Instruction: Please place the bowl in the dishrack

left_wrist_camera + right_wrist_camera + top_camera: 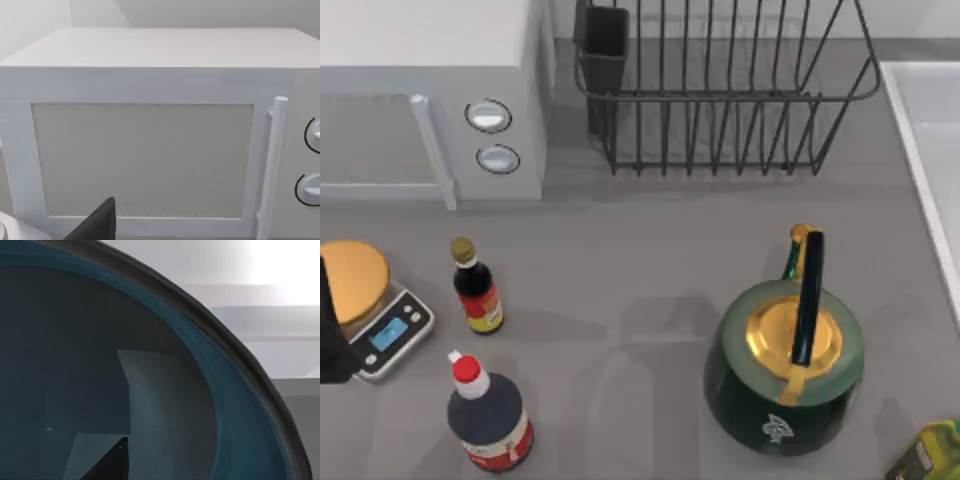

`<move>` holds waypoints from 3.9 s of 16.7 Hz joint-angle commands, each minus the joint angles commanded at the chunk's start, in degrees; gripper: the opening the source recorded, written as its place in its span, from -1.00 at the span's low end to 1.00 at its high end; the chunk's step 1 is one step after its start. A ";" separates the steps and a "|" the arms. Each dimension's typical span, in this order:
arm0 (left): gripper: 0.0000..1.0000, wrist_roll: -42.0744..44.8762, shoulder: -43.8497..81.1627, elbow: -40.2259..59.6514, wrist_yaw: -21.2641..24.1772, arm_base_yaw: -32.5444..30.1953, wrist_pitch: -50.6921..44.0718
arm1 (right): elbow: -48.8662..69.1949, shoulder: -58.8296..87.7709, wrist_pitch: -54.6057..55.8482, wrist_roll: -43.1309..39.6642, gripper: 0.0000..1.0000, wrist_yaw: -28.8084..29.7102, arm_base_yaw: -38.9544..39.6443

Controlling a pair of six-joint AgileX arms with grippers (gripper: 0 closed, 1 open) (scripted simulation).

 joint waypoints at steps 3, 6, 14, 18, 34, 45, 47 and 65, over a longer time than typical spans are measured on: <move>1.00 0.00 0.00 0.00 0.00 0.00 0.00 | 0.00 0.00 0.00 0.00 0.10 0.00 0.00; 1.00 0.00 0.00 0.00 0.00 0.00 0.00 | 0.00 0.00 0.00 0.00 -0.36 0.00 0.00; 1.00 0.00 0.00 0.00 0.00 0.00 0.00 | 0.00 0.00 0.00 0.00 -1.00 0.00 0.00; 1.00 0.00 0.00 0.00 0.00 0.00 0.00 | 0.00 0.00 0.00 0.00 -1.00 0.00 0.00; 1.00 0.00 0.00 0.00 0.00 0.00 0.00 | 37.18 -5.01 -43.26 -0.68 -1.00 -0.08 -0.73; 1.00 0.00 0.00 0.00 0.00 0.00 0.00 | 40.39 -6.21 -42.81 1.88 -1.00 3.08 3.18; 1.00 0.00 0.00 0.00 0.00 0.00 0.00 | 40.38 -6.54 -37.88 4.87 -1.00 7.38 8.67; 1.00 0.00 0.00 0.00 0.00 0.00 0.00 | 29.53 -15.10 36.29 30.57 -1.00 62.28 88.89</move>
